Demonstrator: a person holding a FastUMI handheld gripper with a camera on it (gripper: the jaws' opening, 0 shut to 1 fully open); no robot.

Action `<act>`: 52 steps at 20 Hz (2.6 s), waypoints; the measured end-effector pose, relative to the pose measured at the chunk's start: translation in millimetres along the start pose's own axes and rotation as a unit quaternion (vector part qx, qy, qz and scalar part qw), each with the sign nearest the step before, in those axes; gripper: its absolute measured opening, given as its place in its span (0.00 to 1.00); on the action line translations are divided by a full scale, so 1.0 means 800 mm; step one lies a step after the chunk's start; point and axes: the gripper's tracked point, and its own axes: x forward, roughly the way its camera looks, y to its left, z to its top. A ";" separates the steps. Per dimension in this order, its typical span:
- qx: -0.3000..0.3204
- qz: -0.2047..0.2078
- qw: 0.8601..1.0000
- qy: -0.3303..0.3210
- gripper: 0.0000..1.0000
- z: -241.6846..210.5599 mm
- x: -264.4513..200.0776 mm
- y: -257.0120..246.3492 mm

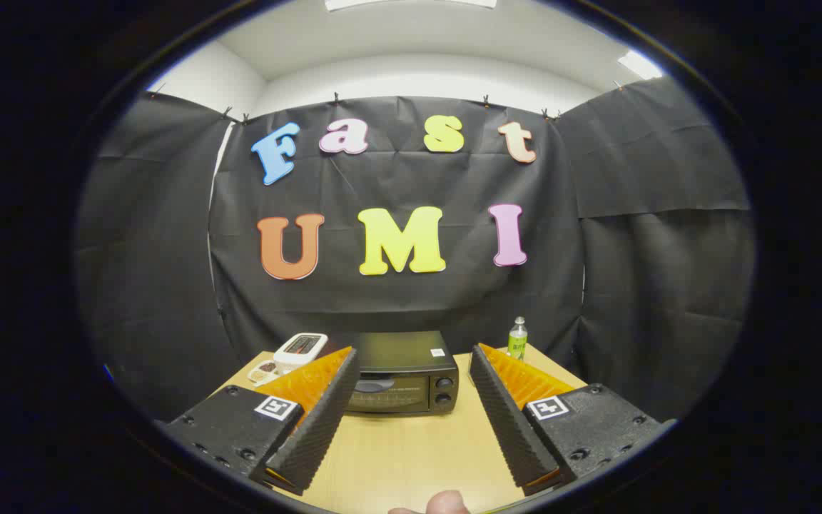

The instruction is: Open the toaster oven, put the food inside, and close the toaster oven door.

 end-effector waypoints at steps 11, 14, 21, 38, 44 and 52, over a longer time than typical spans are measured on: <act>0.002 0.010 1.000 0.013 1.00 -0.009 0.017 0.001; 0.003 0.011 1.000 0.014 1.00 -0.010 0.019 0.001; 0.000 0.014 1.000 0.015 1.00 -0.010 0.029 0.004; 0.002 0.039 0.995 0.094 1.00 -0.129 0.179 0.038; 0.013 0.051 0.985 0.162 1.00 -0.191 0.288 0.081; -0.012 0.041 0.979 0.201 1.00 -0.242 0.357 0.105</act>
